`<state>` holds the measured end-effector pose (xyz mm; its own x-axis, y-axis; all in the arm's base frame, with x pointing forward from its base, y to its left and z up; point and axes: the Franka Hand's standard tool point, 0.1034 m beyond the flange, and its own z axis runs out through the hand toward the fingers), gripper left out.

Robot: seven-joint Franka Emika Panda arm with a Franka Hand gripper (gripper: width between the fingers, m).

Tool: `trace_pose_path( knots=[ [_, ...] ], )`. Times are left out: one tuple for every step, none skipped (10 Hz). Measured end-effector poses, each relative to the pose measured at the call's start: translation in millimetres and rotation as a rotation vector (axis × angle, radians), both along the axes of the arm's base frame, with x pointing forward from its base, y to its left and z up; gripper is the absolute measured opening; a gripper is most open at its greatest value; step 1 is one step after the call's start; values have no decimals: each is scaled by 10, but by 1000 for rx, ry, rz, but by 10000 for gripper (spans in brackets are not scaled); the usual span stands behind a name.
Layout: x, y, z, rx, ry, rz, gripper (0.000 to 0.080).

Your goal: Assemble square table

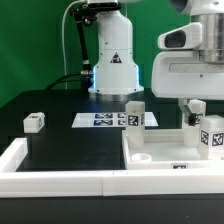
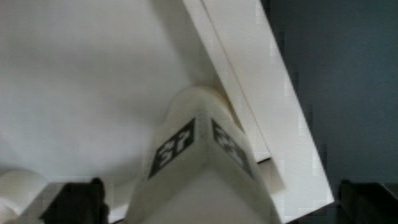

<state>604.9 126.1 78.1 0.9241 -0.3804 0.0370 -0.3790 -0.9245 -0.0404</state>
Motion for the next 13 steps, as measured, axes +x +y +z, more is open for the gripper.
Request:
trace_pose_path(
  knots=[
    [2,-8,0,-5,-2,99,649],
    [4,-16,1,-10,-5,188,649],
    [7,-15,3,-12,-7,247,649],
    [9,-22,3,-19,-8,317,649],
    [14,-33,5,-26,-11,378,649],
    [23,-43,7,-31,-17,409,649],
    [23,-49,6,-33,-17,430,514],
    [23,-49,6,-33,-17,425,376],
    [24,-50,6,-33,-17,425,290],
    [24,-50,6,-33,-17,425,290],
    [24,-50,6,-32,-17,412,290],
    [25,-51,6,-31,-17,390,291],
    [25,-51,6,-28,-16,363,291]
  ],
)
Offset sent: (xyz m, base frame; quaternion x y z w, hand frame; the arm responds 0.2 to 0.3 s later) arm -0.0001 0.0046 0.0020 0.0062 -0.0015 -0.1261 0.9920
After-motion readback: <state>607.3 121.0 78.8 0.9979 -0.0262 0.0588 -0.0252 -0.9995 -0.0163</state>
